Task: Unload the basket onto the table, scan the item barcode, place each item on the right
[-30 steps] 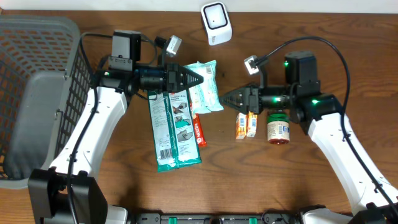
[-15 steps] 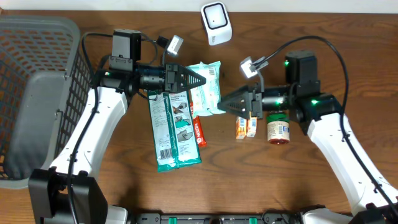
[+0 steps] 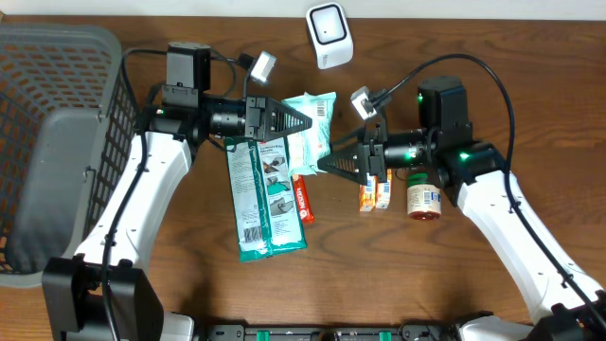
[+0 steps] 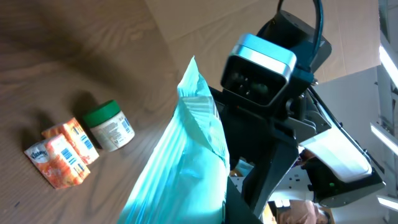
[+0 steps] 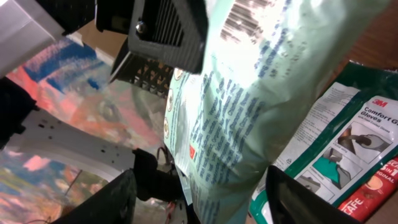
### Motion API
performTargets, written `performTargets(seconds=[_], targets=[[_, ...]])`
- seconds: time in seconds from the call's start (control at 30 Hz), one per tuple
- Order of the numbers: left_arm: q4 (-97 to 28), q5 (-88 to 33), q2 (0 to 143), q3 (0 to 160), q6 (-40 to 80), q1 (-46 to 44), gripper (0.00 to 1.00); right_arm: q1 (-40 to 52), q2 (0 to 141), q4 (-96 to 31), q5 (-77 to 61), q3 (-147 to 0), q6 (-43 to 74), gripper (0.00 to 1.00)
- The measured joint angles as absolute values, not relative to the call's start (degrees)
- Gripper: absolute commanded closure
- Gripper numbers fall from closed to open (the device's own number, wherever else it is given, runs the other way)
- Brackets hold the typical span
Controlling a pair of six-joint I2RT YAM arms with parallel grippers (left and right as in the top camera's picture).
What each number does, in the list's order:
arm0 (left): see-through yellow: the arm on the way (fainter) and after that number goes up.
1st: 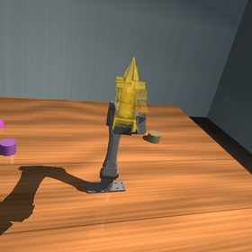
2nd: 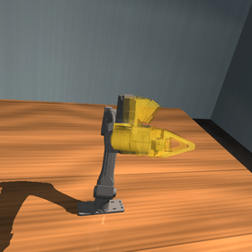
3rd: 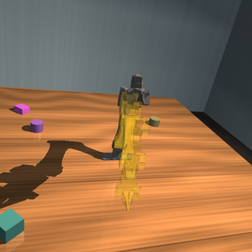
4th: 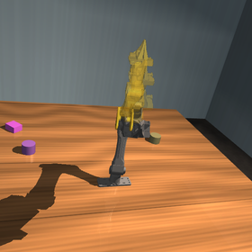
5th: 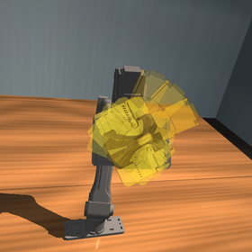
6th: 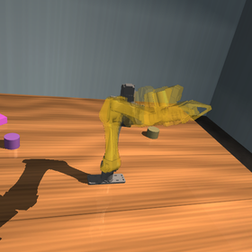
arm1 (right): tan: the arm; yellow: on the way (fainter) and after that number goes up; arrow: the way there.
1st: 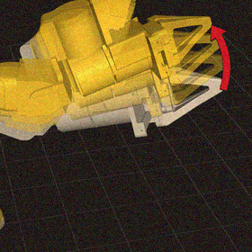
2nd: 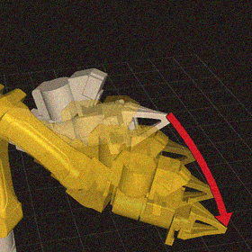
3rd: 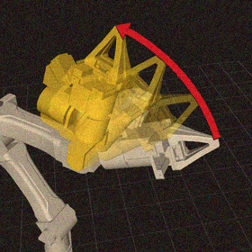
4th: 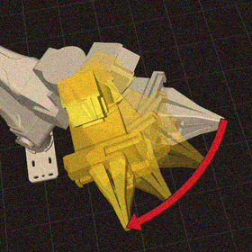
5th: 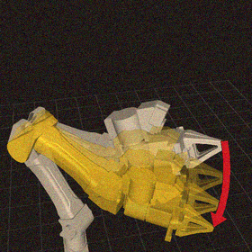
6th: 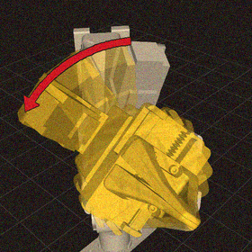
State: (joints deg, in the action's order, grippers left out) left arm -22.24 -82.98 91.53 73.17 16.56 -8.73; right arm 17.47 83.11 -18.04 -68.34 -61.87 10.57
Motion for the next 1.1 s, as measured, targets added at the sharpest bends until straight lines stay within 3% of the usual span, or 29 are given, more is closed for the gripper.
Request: performTargets(seconds=[0.37, 0.73, 0.8, 0.83, 0.87, 0.9, 1.1], targets=[[-21.98, -85.67, 91.55, 73.17, 18.00, -9.28, 0.89, 11.46, 83.57, -17.72, -72.14, -61.87, 12.82, 0.29], [-20.56, -85.67, 91.55, 73.17, 18.06, -9.28, 0.89, 16.88, 83.64, -18.31, -73.84, -61.87, 13.15, 0.41], [-20.56, -85.65, 91.55, 73.17, 18.06, -9.28, 0.89, 17.26, 83.64, -17.72, -73.93, -61.87, 13.23, 0.52], [-20.56, -85.65, 91.55, 73.17, 18.06, -9.28, 0.89, 17.54, 83.64, -16.88, -73.95, -61.87, 12.93, 0.71], [-20.56, -85.73, 91.55, 73.17, 18.06, -9.28, 0.89, 17.65, 83.64, -16.62, -73.93, -61.89, 13.28, 0.82], [-20.56, -85.84, 91.55, 73.17, 18.06, -9.28, 0.89, 17.72, 83.64, -16.32, -73.93, -61.89, 13.23, 0.88], [-20.51, -86.87, 91.55, 73.17, 18.06, -9.28, 0.89, 17.76, 83.64, -15.99, -73.63, -61.87, 13.61, 0.88]])
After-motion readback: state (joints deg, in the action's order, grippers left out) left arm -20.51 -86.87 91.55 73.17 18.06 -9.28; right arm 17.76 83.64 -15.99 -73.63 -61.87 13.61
